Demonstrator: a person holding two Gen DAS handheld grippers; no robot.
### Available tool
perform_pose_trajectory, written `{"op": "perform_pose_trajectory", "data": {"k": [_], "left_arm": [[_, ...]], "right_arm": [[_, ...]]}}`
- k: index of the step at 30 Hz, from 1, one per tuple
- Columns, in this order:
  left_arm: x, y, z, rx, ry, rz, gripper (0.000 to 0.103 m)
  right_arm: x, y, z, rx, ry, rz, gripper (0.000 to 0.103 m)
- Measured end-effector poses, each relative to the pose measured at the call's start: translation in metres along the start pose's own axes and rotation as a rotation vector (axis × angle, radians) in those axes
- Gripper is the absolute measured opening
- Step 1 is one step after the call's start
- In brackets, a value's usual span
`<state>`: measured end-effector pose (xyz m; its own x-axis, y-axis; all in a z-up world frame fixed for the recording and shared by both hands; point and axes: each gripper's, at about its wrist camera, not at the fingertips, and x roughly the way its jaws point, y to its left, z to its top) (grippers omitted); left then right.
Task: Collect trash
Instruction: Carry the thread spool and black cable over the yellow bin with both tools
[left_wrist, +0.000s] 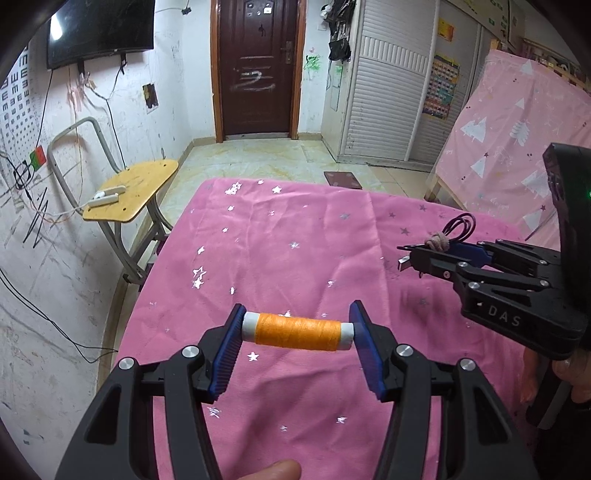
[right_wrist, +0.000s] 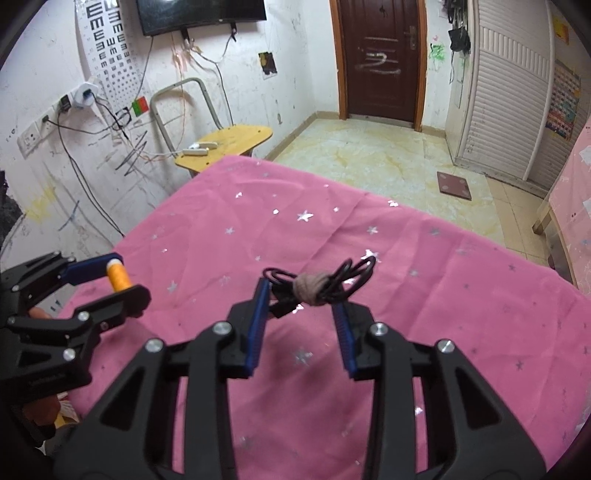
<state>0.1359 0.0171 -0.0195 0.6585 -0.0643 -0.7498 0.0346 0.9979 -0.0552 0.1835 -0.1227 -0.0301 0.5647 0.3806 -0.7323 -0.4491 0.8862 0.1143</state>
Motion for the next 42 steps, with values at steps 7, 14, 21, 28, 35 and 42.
{"op": "perform_pose_trajectory", "data": {"k": [7, 14, 21, 28, 35, 42], "left_arm": [[-0.015, -0.023, 0.003, 0.041, -0.027, -0.006, 0.05], [-0.028, -0.056, 0.007, 0.092, -0.05, -0.032, 0.05], [-0.035, -0.104, 0.006, 0.152, -0.054, -0.075, 0.05], [-0.039, -0.156, 0.001, 0.201, -0.055, -0.151, 0.05], [-0.045, -0.235, -0.005, 0.26, -0.047, -0.314, 0.05], [-0.045, -0.302, -0.018, 0.308, -0.023, -0.422, 0.05]], "right_arm": [[-0.032, -0.02, -0.01, 0.032, -0.053, -0.028, 0.032], [-0.072, -0.05, -0.029, 0.102, -0.125, -0.07, 0.032], [-0.116, -0.086, -0.059, 0.179, -0.184, -0.134, 0.032], [-0.164, -0.128, -0.103, 0.275, -0.24, -0.232, 0.032], [-0.205, -0.172, -0.161, 0.379, -0.248, -0.358, 0.033], [-0.229, -0.203, -0.21, 0.446, -0.223, -0.435, 0.033]]}}
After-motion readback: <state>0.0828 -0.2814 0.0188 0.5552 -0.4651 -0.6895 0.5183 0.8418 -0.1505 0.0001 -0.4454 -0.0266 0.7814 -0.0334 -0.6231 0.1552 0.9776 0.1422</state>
